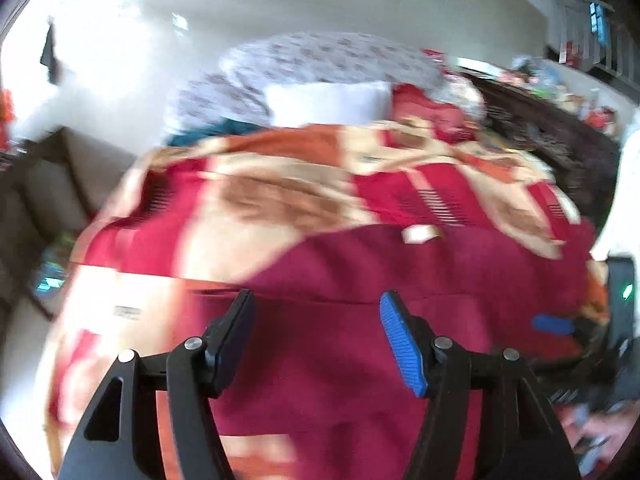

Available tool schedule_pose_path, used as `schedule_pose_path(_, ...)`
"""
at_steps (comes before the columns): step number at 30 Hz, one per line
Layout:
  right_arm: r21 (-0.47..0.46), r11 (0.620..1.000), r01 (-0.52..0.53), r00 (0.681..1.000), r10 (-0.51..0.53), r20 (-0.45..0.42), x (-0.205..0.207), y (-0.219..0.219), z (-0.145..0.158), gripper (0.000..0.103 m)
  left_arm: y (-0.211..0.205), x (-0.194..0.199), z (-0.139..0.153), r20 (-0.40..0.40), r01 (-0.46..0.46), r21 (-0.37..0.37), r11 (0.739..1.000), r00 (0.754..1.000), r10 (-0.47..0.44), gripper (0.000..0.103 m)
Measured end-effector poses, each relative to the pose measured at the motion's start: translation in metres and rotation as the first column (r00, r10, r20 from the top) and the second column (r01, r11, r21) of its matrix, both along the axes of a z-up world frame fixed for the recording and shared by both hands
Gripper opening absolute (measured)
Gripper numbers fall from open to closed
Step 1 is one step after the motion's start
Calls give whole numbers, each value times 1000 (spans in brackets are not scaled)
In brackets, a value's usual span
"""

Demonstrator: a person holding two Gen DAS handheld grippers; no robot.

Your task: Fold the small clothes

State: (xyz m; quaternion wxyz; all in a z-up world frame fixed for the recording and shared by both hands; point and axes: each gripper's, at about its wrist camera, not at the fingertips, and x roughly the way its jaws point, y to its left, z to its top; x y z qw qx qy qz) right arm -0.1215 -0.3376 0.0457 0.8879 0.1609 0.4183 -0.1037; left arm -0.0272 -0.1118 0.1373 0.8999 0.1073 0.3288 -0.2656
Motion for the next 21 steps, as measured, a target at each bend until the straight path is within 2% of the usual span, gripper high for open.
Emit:
schedule_pose_path(1,-18,1000,4,1000,-4,-11,8,2,-3,103,11,6,-3,6,-30,12,999,1000,30,64)
schedule_pose_path(4,-89,996,7,999,-11,-44,32,7,-17,101,47,29,-15,-60,-120,2,993,991,120,64)
schedule_pose_path(6,-148,989,18,1000,-21,-16,36,10,-17,81,68,40,-26,-124,-170,-21,985,978,166,64)
schedule_pose_path(8,-152,988,18,1000,-15,22,34,11,-10,11,80,47,-36,-158,-200,-26,979,968,194,64)
schedule_pose_path(10,-64,998,9,998,-5,61,28,2,-1,10,84,49,-42,-163,-216,-15,976,964,210,64)
schedule_pose_path(14,-67,998,-12,993,20,119,8,-5,22,9,80,50,-45,-177,-218,-32,975,962,209,64)
schedule_pose_path(17,-106,991,80,980,-59,191,-19,-27,50,9,68,44,-44,-159,-196,-32,980,969,188,64)
schedule_pose_path(19,-163,976,146,975,-113,193,-26,-41,58,9,56,41,-47,-148,-177,-6,984,973,174,64)
schedule_pose_path(21,-226,948,227,969,-195,154,-26,-58,55,9,46,40,-53,-156,-165,14,986,974,165,64)
